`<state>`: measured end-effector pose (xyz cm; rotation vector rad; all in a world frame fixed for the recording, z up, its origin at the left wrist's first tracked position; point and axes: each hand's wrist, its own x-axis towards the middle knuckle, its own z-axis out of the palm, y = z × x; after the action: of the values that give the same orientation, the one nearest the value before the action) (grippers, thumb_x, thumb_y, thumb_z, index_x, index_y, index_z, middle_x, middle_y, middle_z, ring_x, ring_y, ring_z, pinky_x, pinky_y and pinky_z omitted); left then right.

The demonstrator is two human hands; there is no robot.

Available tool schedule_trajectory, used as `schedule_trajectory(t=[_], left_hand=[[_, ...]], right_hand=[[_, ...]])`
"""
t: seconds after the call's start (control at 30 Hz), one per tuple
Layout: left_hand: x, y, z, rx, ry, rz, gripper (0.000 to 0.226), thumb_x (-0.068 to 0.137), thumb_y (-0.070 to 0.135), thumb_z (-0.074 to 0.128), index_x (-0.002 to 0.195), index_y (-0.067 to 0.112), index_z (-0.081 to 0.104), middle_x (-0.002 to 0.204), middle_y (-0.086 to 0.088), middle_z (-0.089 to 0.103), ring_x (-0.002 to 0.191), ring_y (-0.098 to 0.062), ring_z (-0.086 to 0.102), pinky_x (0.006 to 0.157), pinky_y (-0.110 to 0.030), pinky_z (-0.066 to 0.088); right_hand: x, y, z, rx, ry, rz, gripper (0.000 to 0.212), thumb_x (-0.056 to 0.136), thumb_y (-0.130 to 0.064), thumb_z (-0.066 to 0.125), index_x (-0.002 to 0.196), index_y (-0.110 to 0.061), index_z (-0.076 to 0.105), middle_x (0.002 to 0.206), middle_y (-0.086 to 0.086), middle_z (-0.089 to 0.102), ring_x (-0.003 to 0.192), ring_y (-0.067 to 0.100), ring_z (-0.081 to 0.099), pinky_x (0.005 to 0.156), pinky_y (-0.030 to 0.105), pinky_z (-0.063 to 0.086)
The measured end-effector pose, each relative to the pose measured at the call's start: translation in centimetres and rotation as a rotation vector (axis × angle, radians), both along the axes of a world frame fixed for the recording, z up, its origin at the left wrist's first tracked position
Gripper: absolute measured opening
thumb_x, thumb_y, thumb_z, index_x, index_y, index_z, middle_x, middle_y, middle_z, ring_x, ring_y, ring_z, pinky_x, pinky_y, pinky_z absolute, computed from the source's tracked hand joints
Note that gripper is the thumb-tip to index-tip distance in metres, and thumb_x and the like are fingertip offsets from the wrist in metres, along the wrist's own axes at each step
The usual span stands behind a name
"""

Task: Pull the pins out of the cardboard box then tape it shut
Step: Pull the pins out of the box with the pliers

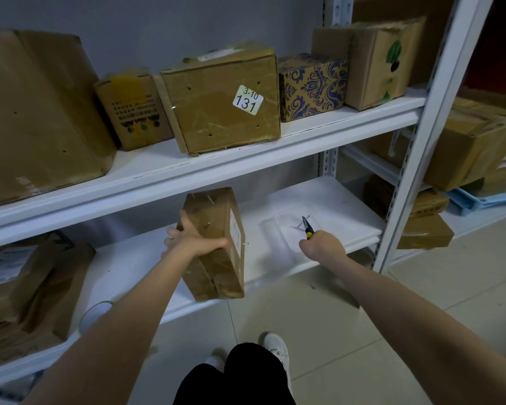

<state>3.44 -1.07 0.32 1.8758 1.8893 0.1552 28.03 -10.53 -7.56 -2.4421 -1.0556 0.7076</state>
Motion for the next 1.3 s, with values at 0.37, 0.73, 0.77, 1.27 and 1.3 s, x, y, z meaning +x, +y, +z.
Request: schedule_trajectory(t=[0.37,0.73,0.77,1.27,1.3], left_hand=[[1.7,1.0,0.6,0.04,0.094,0.008,0.135,0.048,0.075,0.075,0.147,0.029,-0.006,0.148,-0.019,0.016,0.139,-0.04,0.019,0.111,-0.058,0.021],[0.0,1.2,-0.1,0.027,0.086,0.043,0.124,0.051,0.071,0.074,0.146,0.025,0.008,0.142,-0.017,0.027,0.131,-0.037,0.03,0.101,-0.05,0.039],[-0.2,1.3,-0.1,0.031,0.08,0.044,0.124,0.052,0.071,0.074,0.147,0.026,0.008,0.143,-0.017,0.026,0.132,-0.037,0.03,0.102,-0.051,0.038],[0.2,0.9,-1.3,0.149,0.159,0.016,0.122,0.051,0.073,0.071,0.145,0.029,0.006,0.139,-0.018,0.03,0.128,-0.037,0.032,0.097,-0.05,0.04],[0.3,0.8,-1.3,0.158,0.158,0.009,0.122,0.052,0.072,0.071,0.145,0.029,0.006,0.139,-0.018,0.03,0.128,-0.037,0.032,0.097,-0.05,0.039]], right_hand=[[-1.2,1.8,-0.4,-0.055,-0.182,-0.024,0.059,0.081,-0.042,0.055,0.125,-0.003,0.046,0.122,0.013,0.048,0.113,0.028,0.051,0.088,0.032,0.042],[-6.8,3.7,0.2,-0.185,0.547,0.22,0.035,0.085,-0.03,0.044,0.112,-0.008,0.046,0.086,0.005,0.043,0.083,0.027,0.048,0.077,0.034,0.042],[-7.3,3.9,0.0,-0.2,0.563,0.22,0.034,0.086,-0.03,0.043,0.113,-0.009,0.044,0.084,0.005,0.042,0.083,0.027,0.046,0.078,0.035,0.041],[-10.7,7.7,-2.8,-0.167,0.83,-0.009,0.023,0.093,-0.027,0.04,0.075,-0.013,0.037,0.071,0.004,0.033,0.059,0.017,0.032,0.054,0.026,0.035],[-10.9,7.8,-2.9,-0.148,0.849,-0.022,0.023,0.094,-0.026,0.038,0.075,-0.013,0.039,0.07,0.004,0.036,0.057,0.017,0.035,0.052,0.025,0.036]])
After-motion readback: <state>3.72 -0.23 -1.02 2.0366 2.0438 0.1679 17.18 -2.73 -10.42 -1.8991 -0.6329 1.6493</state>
